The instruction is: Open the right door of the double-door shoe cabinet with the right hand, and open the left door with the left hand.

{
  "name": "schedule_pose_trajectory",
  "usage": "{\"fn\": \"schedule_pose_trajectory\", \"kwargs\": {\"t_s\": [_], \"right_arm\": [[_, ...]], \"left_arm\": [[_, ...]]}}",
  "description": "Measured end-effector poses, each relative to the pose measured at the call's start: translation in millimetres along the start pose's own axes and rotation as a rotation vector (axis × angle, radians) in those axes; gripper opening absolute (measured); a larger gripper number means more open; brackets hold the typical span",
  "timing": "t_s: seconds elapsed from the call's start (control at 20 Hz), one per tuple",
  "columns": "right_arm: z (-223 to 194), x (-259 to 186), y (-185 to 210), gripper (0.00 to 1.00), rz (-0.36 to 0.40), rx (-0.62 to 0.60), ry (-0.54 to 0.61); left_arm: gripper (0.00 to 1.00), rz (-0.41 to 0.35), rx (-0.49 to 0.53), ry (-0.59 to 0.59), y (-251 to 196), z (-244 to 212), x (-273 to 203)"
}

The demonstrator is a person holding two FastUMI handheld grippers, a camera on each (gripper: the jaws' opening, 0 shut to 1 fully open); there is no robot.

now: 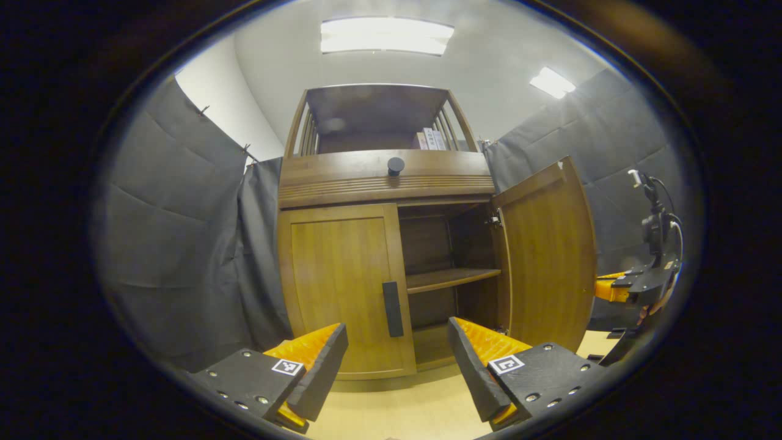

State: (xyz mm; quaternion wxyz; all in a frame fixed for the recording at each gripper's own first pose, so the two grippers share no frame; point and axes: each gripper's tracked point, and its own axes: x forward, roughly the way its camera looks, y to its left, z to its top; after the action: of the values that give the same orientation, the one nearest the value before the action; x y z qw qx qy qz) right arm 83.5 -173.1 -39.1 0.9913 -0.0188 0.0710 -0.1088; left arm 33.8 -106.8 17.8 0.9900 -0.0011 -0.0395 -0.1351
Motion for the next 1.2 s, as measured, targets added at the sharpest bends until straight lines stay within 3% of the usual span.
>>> {"fn": "schedule_pose_trajectory", "kwargs": {"t_s": [0.2, 0.45, 0.7, 1.2], "right_arm": [[7.8, -13.9, -26.2, 0.13, -0.053, -0.004, -0.008], [23.8, -37.0, -18.6, 0.31, 0.002, -0.009, -0.026], [26.1, -44.0, 0.6, 0.95, 0.055, -0.001, -0.019], [23.6, -42.7, 15.1, 0.95, 0.077, 0.037, -0.019]], "left_arm": [[0.87, -0.009, -0.008, 0.001, -3.0, -3.9, 4.2], [0.87, -0.006, -0.015, 0.010, -2.4, -2.6, 8.1], [0.87, 0.007, -0.012, 0.012, 0.4, -3.3, 12.9], [0.88, 0.028, -0.022, 0.038, 4.1, -11.6, 20.4]]}}
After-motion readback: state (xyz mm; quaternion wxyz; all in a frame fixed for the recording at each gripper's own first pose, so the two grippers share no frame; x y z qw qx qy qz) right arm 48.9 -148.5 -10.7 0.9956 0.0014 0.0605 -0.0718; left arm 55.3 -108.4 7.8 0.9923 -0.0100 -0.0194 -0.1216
